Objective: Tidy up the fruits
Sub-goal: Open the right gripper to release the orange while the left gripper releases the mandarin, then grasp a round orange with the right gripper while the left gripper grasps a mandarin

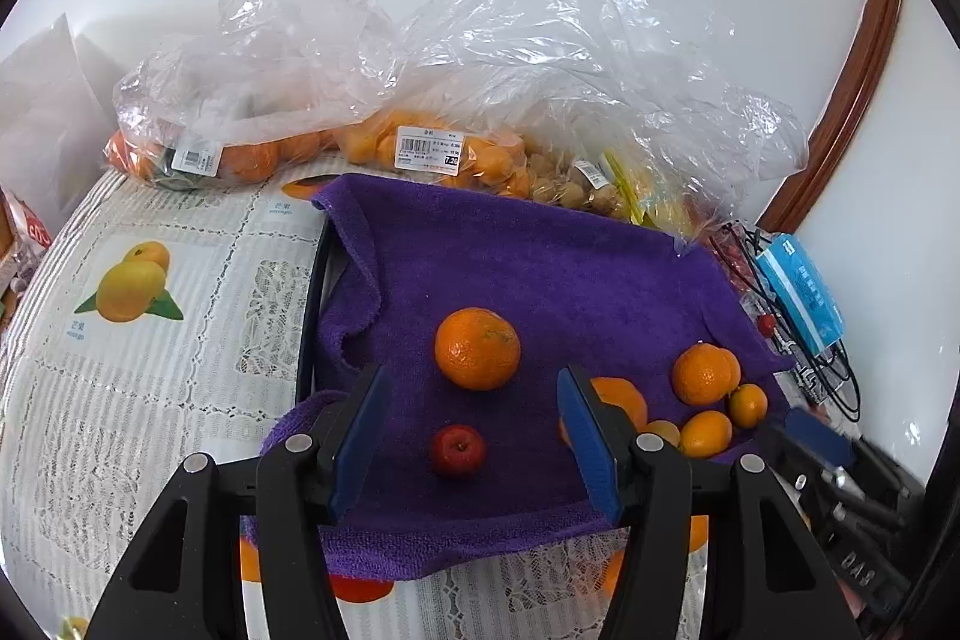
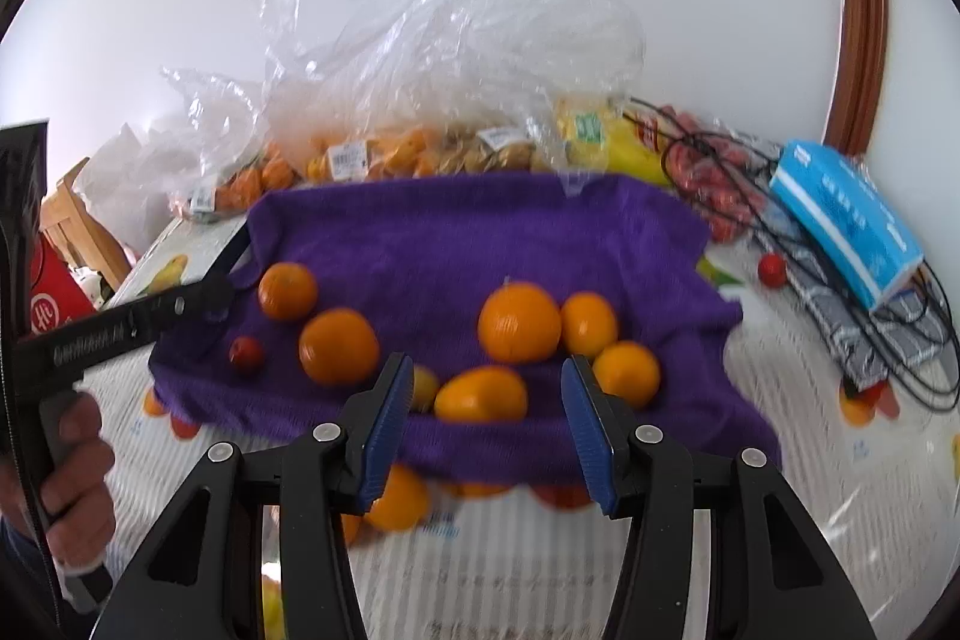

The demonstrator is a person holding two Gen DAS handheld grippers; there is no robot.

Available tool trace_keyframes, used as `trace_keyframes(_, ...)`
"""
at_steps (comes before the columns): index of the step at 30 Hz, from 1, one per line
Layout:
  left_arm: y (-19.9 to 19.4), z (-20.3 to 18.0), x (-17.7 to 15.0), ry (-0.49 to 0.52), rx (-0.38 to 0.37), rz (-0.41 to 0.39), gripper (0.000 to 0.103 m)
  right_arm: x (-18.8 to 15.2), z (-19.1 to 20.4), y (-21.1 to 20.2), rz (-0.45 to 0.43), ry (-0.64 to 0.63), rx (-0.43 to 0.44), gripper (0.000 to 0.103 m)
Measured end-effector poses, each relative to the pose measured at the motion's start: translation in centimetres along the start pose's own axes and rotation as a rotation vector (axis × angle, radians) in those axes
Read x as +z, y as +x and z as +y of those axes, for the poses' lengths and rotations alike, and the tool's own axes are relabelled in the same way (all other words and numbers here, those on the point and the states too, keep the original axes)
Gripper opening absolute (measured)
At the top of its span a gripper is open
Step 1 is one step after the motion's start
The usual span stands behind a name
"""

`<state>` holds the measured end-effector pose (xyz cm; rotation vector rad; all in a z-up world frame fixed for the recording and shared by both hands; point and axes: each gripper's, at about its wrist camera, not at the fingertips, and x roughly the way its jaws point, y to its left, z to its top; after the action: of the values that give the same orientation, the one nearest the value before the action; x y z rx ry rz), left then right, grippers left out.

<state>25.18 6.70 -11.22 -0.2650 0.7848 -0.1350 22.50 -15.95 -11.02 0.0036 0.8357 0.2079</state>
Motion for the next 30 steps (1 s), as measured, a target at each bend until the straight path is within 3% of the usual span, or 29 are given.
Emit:
trace_keyframes(10, -1.1, -0.6, -0.4, 0.028, 0.008, -0.009, 0.056, -3.5, 2.1, 0.7, 0.105, -0.021, 0.051, 0.036)
trace_keyframes(15, -1.6, -0.4, -0.9, 0.035, 0.006, -0.008, 0.056, -3.6, 2.3, 1.4, 0.134, 0.004, 0.095, 0.036)
trace_keyframes(22, -1.9, 0.0, -1.3, 0.035, -0.004, -0.001, 0.056, -3.2, 2.6, 2.1, 0.136, -0.004, 0.088, 0.036)
trace_keyframes(26, -2.0, 0.2, -1.6, 0.036, -0.005, 0.004, 0.056, -3.3, 3.2, 2.9, 0.171, -0.038, 0.031, 0.035)
trace_keyframes(30, -2.1, 0.3, -1.7, 0.035, -0.012, -0.001, 0.056, -3.6, 2.4, 3.3, 0.159, -0.003, 0.046, 0.034)
